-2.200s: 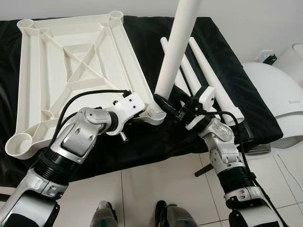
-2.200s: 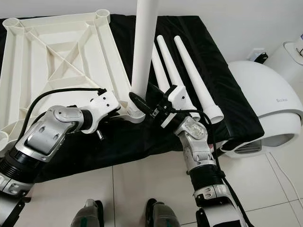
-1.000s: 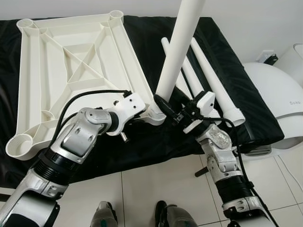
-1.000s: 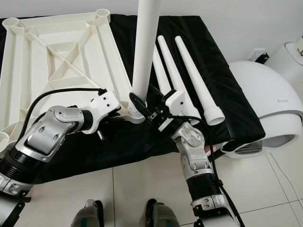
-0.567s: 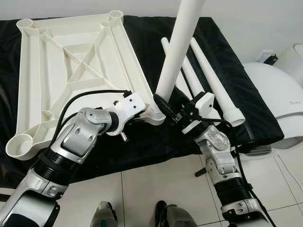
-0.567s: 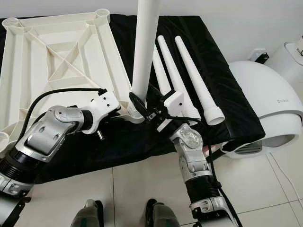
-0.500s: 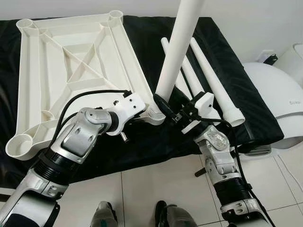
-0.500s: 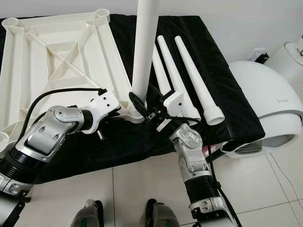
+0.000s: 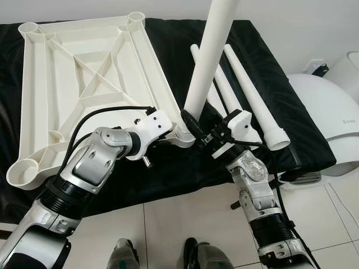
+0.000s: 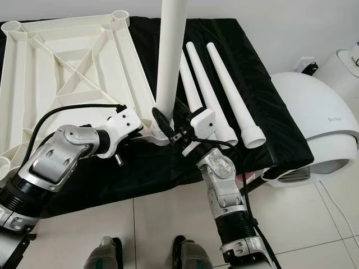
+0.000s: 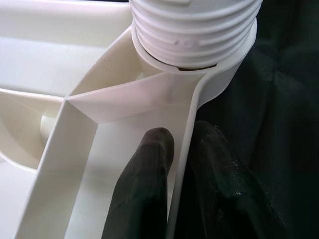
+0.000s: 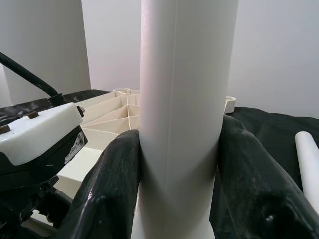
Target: Building children table
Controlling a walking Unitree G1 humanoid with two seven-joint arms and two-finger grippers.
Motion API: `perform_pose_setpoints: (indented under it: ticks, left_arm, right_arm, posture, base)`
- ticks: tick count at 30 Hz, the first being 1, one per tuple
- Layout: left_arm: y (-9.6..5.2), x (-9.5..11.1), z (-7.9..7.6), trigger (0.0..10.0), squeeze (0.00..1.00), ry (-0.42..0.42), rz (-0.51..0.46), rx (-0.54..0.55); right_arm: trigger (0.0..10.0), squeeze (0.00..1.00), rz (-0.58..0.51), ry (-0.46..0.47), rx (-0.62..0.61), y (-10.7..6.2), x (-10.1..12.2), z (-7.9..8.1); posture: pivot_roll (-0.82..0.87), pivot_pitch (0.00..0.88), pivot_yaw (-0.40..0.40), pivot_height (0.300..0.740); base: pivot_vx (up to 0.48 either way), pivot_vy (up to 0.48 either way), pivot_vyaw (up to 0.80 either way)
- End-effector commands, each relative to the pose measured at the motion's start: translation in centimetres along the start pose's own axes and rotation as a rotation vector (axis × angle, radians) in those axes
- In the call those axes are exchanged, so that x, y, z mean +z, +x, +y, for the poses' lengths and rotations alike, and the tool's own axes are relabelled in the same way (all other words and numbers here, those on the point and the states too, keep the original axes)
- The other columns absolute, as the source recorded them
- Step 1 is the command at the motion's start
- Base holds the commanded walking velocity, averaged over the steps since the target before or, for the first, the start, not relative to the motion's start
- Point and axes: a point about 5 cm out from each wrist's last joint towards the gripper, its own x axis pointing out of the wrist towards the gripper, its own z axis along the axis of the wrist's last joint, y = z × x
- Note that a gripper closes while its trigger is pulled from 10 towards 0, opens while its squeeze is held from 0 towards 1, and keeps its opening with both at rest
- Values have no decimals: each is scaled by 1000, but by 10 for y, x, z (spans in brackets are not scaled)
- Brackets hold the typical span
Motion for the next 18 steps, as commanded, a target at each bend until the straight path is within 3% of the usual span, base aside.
perform_pose_setpoints:
  ticks: [1, 18]
  left_arm:
    - [0, 6, 1, 10000, 0, 24, -15, 6]
    - [-1, 6, 2, 10000, 0, 22, -14, 11]
  right_arm:
    - [10000, 0, 195, 47, -54, -19, -33, 1]
    - [10000, 0, 170, 43, -163, -19, -28, 11]
  posture:
    - [96, 205, -52, 740]
    - [96, 211, -53, 740]
  base:
    - [0, 0, 0]
    - [0, 0, 0]
